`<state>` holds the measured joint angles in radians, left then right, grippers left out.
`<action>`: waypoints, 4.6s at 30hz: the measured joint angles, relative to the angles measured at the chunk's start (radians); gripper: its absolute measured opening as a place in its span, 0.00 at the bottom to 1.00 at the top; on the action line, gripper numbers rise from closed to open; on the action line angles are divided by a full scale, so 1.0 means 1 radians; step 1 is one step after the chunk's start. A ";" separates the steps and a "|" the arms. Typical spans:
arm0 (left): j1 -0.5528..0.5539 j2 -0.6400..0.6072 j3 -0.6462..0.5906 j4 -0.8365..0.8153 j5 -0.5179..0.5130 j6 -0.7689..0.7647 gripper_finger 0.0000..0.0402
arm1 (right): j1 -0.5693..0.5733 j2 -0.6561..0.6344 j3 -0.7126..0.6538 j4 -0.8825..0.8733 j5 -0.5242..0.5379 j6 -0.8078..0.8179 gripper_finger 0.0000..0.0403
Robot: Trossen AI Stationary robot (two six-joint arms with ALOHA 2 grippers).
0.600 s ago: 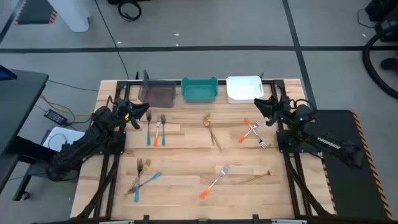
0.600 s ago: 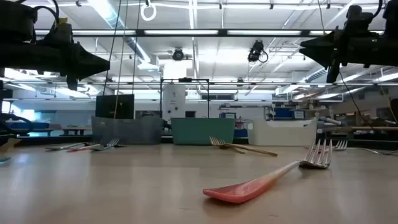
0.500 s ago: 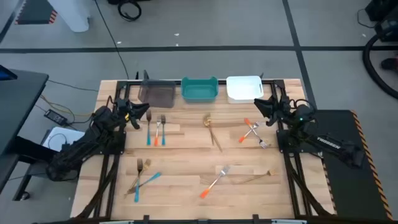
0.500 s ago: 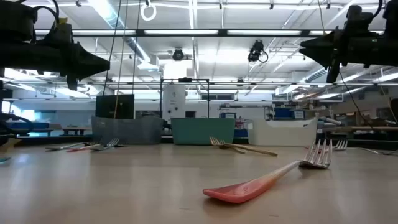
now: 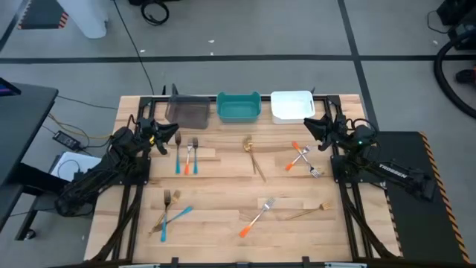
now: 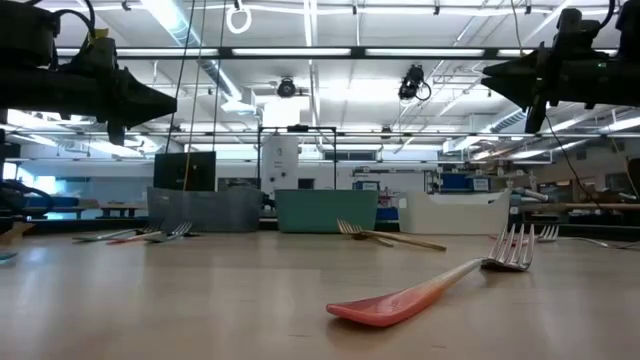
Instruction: Sort silverware by color (type)
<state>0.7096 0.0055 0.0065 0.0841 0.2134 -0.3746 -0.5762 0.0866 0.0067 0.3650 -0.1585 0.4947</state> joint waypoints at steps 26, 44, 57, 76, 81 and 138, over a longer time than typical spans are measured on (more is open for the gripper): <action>0.000 0.000 0.000 0.000 0.000 0.000 0.18 | 0.000 0.000 0.000 0.000 0.000 0.000 0.24; 0.000 0.000 0.000 0.000 0.000 0.000 0.18 | 0.000 0.000 0.000 0.000 0.000 0.000 0.24; 0.000 0.000 0.000 0.000 -0.011 0.000 0.18 | 0.000 0.000 0.000 0.000 0.000 0.000 0.24; 0.000 0.000 0.000 0.043 -0.040 0.001 0.18 | 0.000 0.000 0.000 0.000 0.000 0.000 0.24; 0.000 0.000 0.000 0.039 -0.053 -0.009 0.18 | 0.000 0.000 0.000 0.000 0.000 0.000 0.24; 0.000 0.102 0.230 0.157 -0.374 0.026 0.24 | -0.001 0.033 0.132 0.240 0.372 -0.008 0.24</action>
<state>0.7097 0.1074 0.2365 0.2409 -0.1604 -0.3484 -0.5774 0.1192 0.1391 0.6052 0.2138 0.4864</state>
